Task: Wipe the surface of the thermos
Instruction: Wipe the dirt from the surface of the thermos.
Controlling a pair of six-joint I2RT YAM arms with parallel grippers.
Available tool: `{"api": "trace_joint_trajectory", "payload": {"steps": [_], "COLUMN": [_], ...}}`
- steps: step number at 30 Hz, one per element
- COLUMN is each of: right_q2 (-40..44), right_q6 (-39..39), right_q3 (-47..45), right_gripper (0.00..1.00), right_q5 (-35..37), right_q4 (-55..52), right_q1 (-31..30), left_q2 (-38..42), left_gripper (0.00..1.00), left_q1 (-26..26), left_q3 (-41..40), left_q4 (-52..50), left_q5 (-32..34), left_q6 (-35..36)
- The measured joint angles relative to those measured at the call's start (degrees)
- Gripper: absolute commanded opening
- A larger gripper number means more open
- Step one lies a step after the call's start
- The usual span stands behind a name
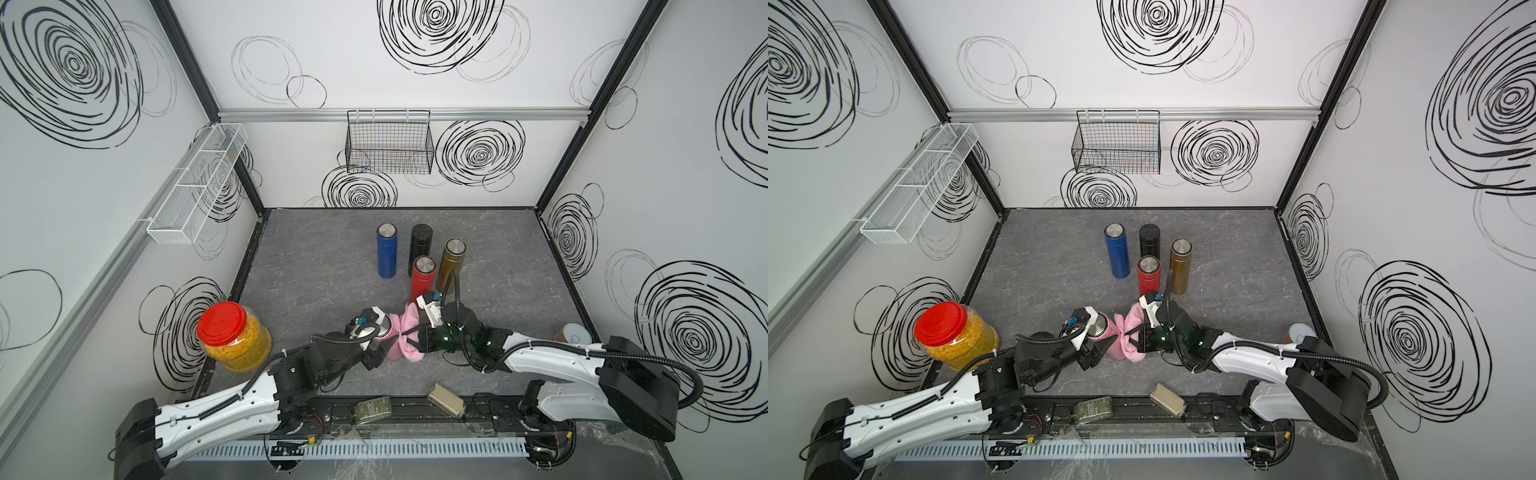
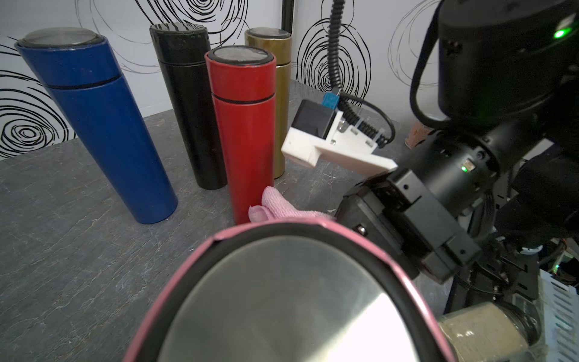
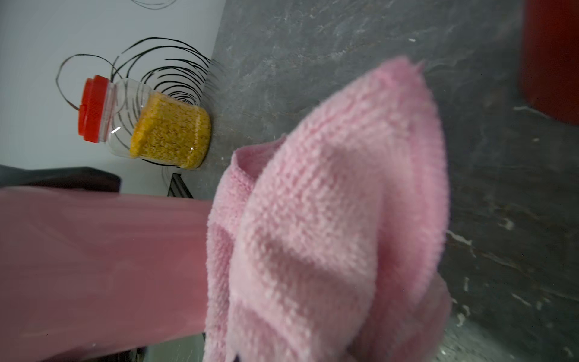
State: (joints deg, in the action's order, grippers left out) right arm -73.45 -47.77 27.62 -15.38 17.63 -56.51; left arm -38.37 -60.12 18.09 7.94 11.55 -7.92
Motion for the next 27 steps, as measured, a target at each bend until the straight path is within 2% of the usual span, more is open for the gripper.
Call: {"api": "trace_joint_trajectory", "payload": {"steps": [6, 11, 15, 22, 27], "right_q2": [0.85, 4.02, 2.93, -3.98, -6.99], "right_q6": [2.38, 3.91, 3.32, -0.39, -0.96], "right_q3": [0.96, 1.62, 1.64, 1.62, 2.80], "right_gripper": [0.00, 0.00, 0.00, 0.00, 0.00], "right_q5": [0.98, -3.85, -7.26, -3.69, -1.29], "right_q4": [-3.89, -0.15, 4.17, 7.08, 3.58], "right_q1": [-0.37, 1.51, 3.04, 1.64, -0.37], "left_q2": [-0.09, 0.37, 0.31, 0.17, -0.55], "left_gripper": [0.00, 0.00, 0.00, 0.00, 0.00], "left_q1": [0.02, 0.28, 0.57, 0.76, 0.61], "left_q3": [-0.37, -0.63, -0.63, -0.85, -0.85], "left_q4": [0.98, 1.03, 1.14, 1.14, 1.68], "left_q5": [-1.25, -2.84, -4.09, -5.99, -7.61], "left_q6": [0.55, 1.38, 1.60, 1.77, 2.08]}}
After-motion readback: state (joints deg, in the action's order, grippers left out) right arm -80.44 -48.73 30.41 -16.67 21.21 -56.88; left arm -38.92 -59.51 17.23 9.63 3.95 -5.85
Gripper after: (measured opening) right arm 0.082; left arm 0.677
